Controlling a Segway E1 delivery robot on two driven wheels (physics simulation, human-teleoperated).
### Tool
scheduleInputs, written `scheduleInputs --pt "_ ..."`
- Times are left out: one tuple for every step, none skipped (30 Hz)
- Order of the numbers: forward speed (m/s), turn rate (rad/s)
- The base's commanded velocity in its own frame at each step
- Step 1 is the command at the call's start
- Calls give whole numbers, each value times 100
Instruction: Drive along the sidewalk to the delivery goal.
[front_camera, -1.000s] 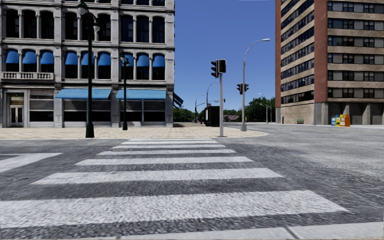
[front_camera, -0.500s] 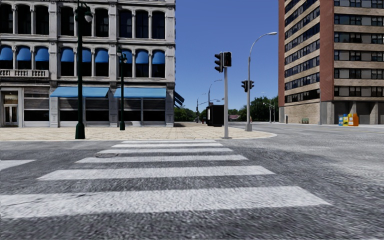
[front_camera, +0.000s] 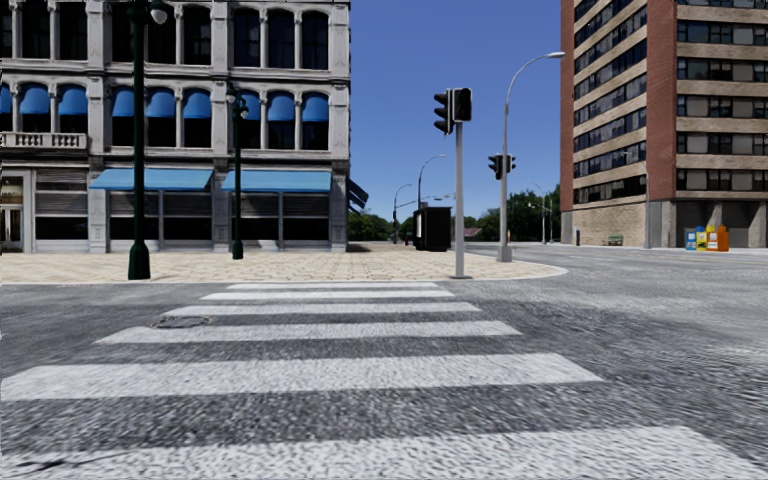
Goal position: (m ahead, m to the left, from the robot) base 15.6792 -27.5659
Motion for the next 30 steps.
scheduleInputs --pt "136 33" --pt "136 33" --pt "136 37" --pt "137 38" --pt "137 38" --pt "137 38" --pt "137 38" --pt "137 38" --pt "137 38" --pt "137 38" --pt "137 38" --pt "137 38" --pt "137 38" --pt "137 0" --pt "138 0" --pt "200 0" --pt "200 0" --pt "200 0" --pt "200 0" --pt "200 0" --pt "200 0" --pt "200 0" --pt "200 0" --pt "200 0" --pt "200 0" --pt "200 0" --pt "200 0" --pt "200 0" --pt "200 0" --pt "200 0"
